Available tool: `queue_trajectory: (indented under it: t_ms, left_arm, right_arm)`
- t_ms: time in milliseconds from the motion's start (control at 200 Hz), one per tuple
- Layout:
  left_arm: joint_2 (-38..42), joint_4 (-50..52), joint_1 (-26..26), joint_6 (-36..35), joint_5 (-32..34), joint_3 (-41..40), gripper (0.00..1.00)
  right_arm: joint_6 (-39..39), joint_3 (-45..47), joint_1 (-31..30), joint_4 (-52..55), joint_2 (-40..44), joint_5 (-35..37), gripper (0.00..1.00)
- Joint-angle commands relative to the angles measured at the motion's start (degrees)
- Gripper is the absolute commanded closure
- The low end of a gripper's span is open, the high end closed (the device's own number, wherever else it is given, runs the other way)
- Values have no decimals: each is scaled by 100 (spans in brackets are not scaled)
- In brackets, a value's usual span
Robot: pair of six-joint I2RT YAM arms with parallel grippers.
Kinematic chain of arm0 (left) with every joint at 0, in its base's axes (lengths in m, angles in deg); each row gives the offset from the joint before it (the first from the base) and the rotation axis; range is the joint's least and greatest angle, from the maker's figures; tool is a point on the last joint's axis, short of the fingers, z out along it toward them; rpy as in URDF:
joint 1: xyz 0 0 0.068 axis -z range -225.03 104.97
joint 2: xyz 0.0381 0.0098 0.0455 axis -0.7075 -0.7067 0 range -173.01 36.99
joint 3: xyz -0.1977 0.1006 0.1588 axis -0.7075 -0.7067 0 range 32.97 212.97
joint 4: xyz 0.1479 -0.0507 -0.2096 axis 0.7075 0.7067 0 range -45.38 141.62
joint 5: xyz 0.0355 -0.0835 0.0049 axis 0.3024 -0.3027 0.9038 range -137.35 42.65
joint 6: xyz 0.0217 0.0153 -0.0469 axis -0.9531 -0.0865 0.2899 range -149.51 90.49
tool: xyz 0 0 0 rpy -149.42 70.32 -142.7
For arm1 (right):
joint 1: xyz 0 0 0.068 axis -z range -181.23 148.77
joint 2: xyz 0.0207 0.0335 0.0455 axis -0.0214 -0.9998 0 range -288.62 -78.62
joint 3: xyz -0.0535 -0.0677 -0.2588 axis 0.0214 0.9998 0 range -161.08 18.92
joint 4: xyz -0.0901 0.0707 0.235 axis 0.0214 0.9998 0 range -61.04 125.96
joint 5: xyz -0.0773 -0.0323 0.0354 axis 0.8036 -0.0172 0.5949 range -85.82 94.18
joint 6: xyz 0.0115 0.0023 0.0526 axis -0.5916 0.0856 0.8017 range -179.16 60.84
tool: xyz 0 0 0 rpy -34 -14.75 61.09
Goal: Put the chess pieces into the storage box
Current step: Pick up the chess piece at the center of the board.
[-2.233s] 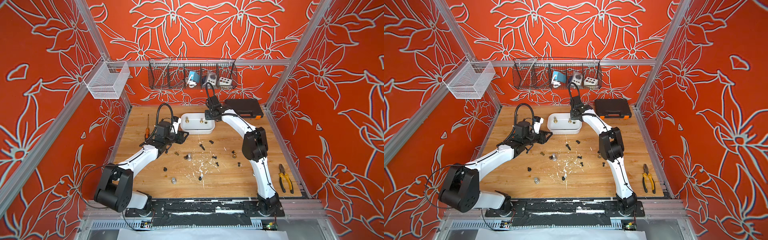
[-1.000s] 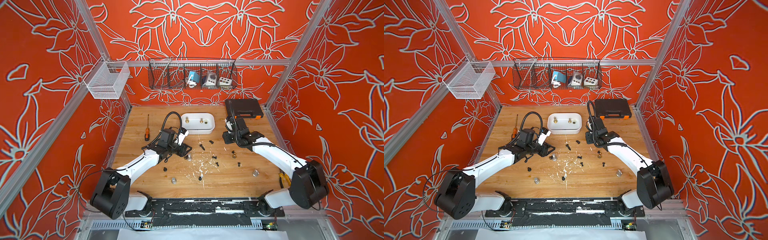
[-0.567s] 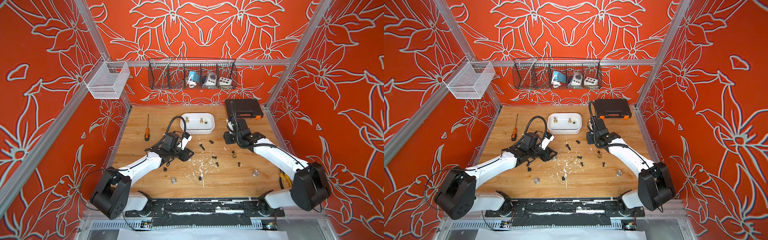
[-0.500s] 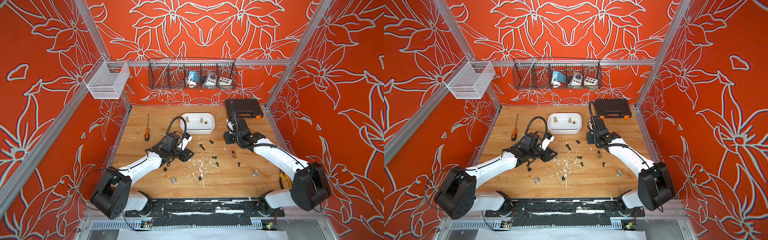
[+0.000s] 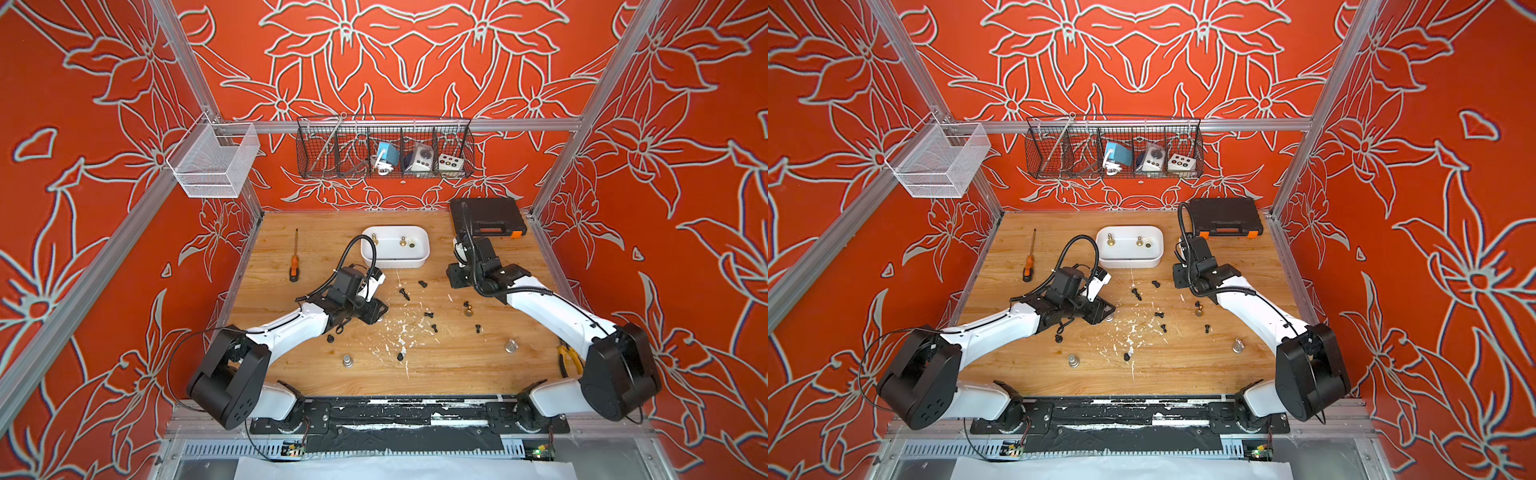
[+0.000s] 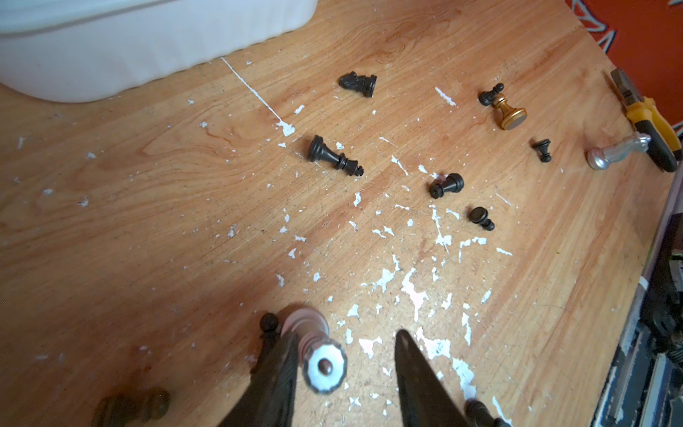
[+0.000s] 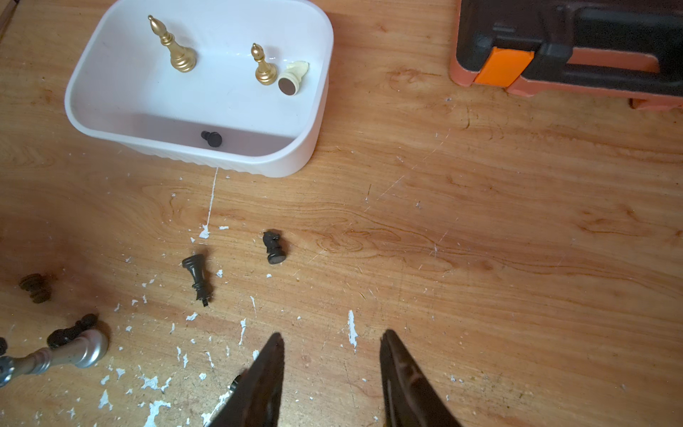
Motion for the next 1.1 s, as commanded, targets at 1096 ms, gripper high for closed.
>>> queue_trajectory:
  t_ms: [1096]
  left_arm:
    - [-420,-232,148,-33,86,-85,66]
  right_arm:
    - [81,95,95,-13,-164,-132,55]
